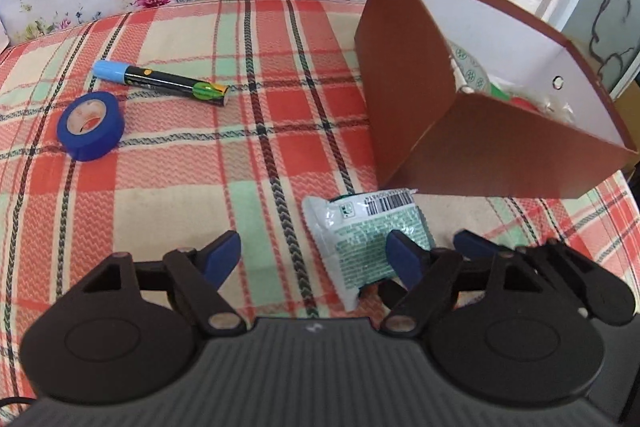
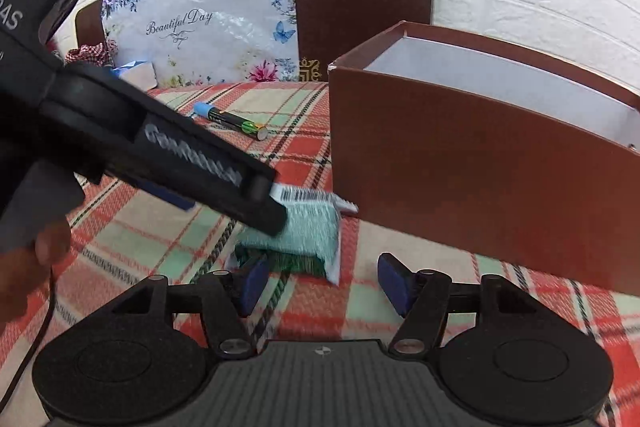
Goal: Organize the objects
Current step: 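Carry the green packet into the brown box and release it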
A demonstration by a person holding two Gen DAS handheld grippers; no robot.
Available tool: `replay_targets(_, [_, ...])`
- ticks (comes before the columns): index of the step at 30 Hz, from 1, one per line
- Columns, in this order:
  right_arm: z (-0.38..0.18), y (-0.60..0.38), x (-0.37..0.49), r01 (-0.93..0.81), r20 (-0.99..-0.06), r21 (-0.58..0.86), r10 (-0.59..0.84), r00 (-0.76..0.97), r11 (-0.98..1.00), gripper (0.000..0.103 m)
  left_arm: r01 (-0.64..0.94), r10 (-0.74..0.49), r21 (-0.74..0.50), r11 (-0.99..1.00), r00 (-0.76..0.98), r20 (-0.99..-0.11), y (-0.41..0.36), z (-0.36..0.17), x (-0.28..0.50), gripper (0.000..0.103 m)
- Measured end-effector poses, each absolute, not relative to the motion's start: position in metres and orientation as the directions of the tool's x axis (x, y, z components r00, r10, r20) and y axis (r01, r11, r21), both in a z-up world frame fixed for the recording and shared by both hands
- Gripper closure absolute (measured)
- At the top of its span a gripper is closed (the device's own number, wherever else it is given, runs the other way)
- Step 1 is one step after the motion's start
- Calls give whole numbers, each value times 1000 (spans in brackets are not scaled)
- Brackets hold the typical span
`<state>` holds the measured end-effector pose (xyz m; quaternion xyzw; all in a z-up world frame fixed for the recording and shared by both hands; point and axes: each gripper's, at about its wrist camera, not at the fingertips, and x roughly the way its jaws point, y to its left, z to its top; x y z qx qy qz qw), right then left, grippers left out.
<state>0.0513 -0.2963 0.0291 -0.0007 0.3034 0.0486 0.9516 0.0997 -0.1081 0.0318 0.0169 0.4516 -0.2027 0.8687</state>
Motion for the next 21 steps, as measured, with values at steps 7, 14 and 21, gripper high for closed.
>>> replay_targets(7, [26,-294,63,-165,-567,77,179,804,983,68,421,-336,-97,902,542,-770,-126,40,92,80])
replay_targets(14, [29,-298,30,-122,-540,138,178,822,983,72,447,-316,-50,893,545,-776,-138,48,65,86])
replay_targets(21, [37,-300,-10,-86,-510,150,152,846,985,73,474,-328,-36,880,550,-768,-145,57,39,86])
